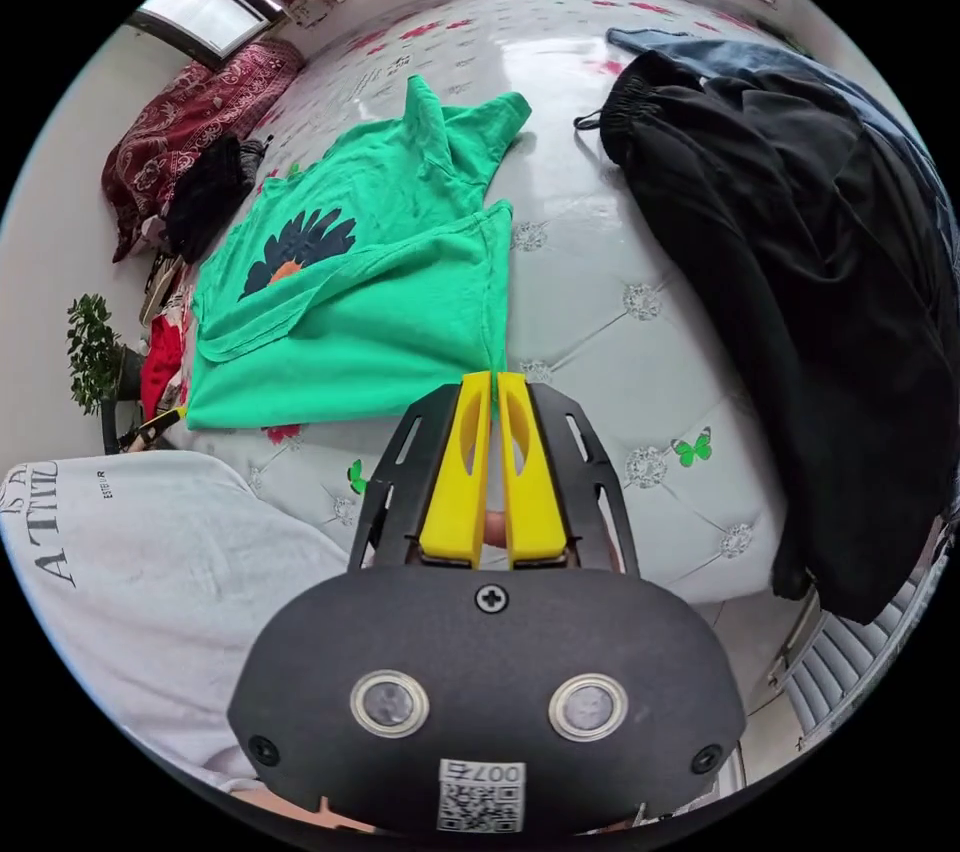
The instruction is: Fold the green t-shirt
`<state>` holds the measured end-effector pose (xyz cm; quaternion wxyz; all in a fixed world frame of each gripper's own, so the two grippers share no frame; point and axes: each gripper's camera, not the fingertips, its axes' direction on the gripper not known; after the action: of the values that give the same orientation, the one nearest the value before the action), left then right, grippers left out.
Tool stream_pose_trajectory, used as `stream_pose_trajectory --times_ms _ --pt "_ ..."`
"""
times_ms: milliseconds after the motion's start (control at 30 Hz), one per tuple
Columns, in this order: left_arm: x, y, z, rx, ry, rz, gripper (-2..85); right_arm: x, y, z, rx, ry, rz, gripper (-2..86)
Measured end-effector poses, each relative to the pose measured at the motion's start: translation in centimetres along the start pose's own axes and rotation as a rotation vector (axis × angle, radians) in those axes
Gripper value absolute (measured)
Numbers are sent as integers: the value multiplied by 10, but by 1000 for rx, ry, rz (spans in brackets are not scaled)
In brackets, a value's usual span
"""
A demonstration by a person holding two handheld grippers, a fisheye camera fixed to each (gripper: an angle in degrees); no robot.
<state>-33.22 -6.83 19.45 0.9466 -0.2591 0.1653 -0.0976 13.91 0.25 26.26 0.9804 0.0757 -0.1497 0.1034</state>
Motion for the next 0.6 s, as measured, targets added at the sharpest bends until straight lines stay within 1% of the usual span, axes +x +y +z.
stream_pose_trajectory --times_ms 67,100,167,233,333,400,433,500,567,600 --pt "-4 8 -12 43 -62 -20 -6 -2 3 -5 32 114 0 7" --pt "-4 10 -23 79 -77 2 -2 -11 2 -11 68 113 -41 10" --pt "2 5 -39 121 -68 72 5 -32 -5 -15 106 58 -138 12" --pt "12 -9 -44 131 -74 142 9 -57 -21 -9 102 -15 -239 12" --pt "35 -49 -22 37 -13 286 9 -89 -58 23 25 -82 -333 11" --pt "49 -79 10 -55 23 387 6 -102 -87 63 -101 -104 -384 11" --pt "51 -86 18 -84 26 400 4 -103 -93 72 -137 -106 -388 11" --pt "47 -114 49 -233 69 399 -1 -102 -116 92 -221 -146 -397 8" --pt "41 -131 47 -248 115 378 -6 -94 -131 90 -197 -153 -372 4" --pt "38 -141 39 -212 138 362 -8 -85 -142 85 -163 -171 -331 2"
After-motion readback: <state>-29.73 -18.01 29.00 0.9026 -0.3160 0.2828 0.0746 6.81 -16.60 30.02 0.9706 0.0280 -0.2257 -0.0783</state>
